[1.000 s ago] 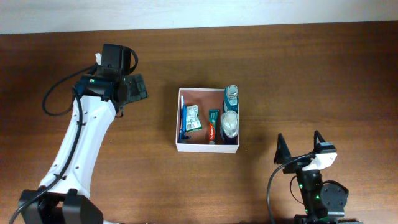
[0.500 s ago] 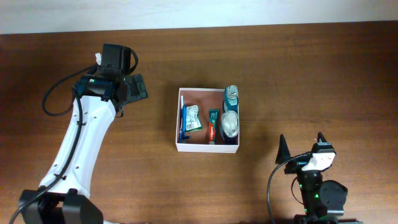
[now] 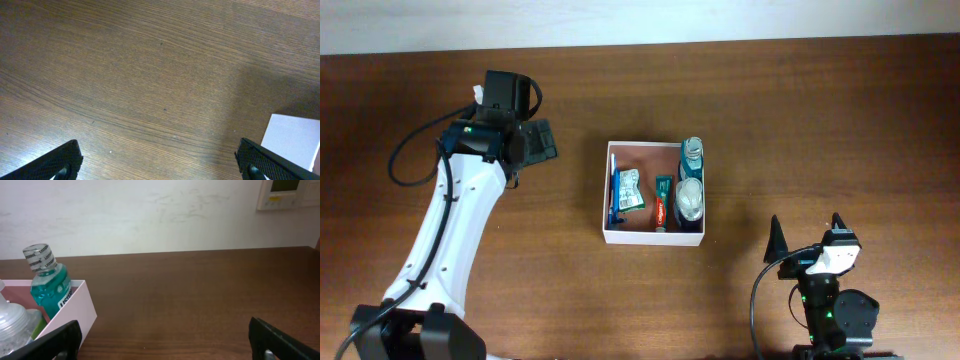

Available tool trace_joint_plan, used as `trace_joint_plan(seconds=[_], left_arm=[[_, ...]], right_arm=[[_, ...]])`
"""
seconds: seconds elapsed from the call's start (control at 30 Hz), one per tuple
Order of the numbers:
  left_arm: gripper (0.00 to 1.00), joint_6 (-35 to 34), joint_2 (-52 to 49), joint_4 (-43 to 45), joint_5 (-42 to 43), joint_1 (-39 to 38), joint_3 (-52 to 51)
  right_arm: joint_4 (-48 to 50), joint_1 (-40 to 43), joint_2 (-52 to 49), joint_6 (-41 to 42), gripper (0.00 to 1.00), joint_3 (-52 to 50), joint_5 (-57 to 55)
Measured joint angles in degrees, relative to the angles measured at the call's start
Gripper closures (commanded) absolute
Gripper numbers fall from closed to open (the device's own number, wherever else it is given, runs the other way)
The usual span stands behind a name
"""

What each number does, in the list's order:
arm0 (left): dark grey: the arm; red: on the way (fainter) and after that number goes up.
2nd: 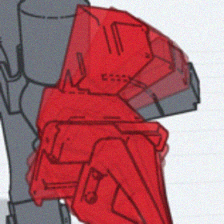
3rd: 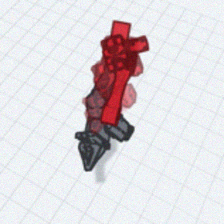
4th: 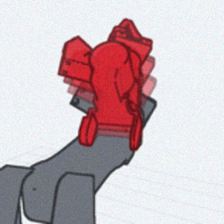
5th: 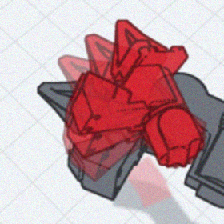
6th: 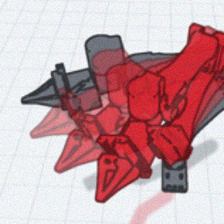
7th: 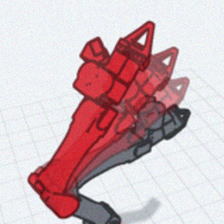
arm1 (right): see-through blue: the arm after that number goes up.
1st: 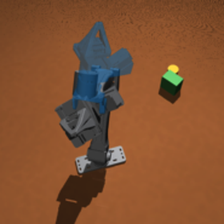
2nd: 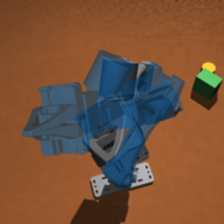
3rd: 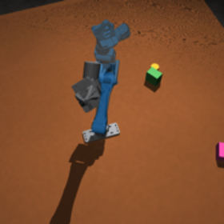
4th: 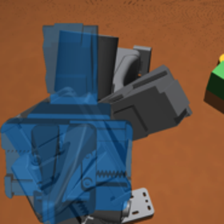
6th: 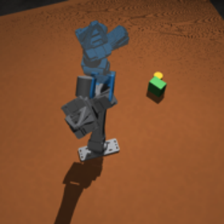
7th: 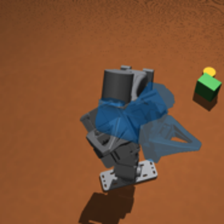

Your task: Pack container

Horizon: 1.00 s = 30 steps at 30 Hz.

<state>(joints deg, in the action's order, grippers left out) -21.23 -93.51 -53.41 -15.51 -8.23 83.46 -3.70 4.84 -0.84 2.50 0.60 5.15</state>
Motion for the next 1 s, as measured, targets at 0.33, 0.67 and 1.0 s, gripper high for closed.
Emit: trace_joint_plan(seconds=[0.33, 0.67, 1.0], left_arm=[[0.01, 0.0, 0.0, 0.0, 0.0, 0.0, 0.0], [0.01, 0.0, 0.0, 0.0, 0.0, 0.0, 0.0], [0.01, 0.0, 17.1, 0.2, 0.0, 0.0, -3.1]], right_arm=[[0.0, 0.0, 0.0, 0.0, 0.02, 0.0, -0.2], [0.0, 0.0, 0.0, 0.0, 0.02, 0.0, -0.2], [0.0, 0.0, 0.0, 0.0, 0.02, 0.0, -0.2]])
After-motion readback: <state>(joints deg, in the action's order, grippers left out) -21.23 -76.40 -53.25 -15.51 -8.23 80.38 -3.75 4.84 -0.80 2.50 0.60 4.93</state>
